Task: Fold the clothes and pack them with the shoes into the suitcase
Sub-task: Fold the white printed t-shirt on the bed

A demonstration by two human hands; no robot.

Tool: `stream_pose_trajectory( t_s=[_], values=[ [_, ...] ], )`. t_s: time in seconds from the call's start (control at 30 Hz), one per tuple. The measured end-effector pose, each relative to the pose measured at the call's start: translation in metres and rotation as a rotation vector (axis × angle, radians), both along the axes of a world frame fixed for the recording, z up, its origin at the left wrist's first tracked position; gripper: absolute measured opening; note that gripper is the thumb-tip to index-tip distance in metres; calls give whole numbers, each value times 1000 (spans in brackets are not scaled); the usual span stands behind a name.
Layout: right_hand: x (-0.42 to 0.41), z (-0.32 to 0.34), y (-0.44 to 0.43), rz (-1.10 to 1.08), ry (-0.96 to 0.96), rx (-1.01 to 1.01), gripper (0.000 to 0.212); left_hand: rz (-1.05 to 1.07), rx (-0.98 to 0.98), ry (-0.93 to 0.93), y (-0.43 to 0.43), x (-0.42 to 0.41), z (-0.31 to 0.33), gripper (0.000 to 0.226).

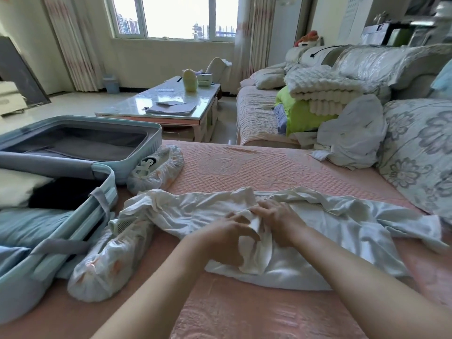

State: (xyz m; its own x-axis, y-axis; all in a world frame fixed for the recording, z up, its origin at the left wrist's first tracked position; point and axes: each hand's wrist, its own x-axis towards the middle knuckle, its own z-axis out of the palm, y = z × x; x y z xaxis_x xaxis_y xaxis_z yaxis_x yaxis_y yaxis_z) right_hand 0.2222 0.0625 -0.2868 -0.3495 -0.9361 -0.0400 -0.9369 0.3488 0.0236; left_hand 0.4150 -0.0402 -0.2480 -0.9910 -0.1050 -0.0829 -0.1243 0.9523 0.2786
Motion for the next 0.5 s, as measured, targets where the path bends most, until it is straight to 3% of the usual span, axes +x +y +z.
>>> stream_pose_trajectory(
  t_s=[0.1,0.23,0.37,0.5],
  values=[
    [1,-2,0,-15,-56,-168,46,9,-58,85,7,-11,-19,49],
    [-5,-2,-2,-12,-25,-267,28,130,13,311,-5,-20,-19,17],
    [-9,5,-17,-155,-129,-526,20,531,37,462,-28,-26,2,16],
    [-2,16,-45,-331,-501,-734,26,892,458,627,-73,-36,17,20]
  ],
)
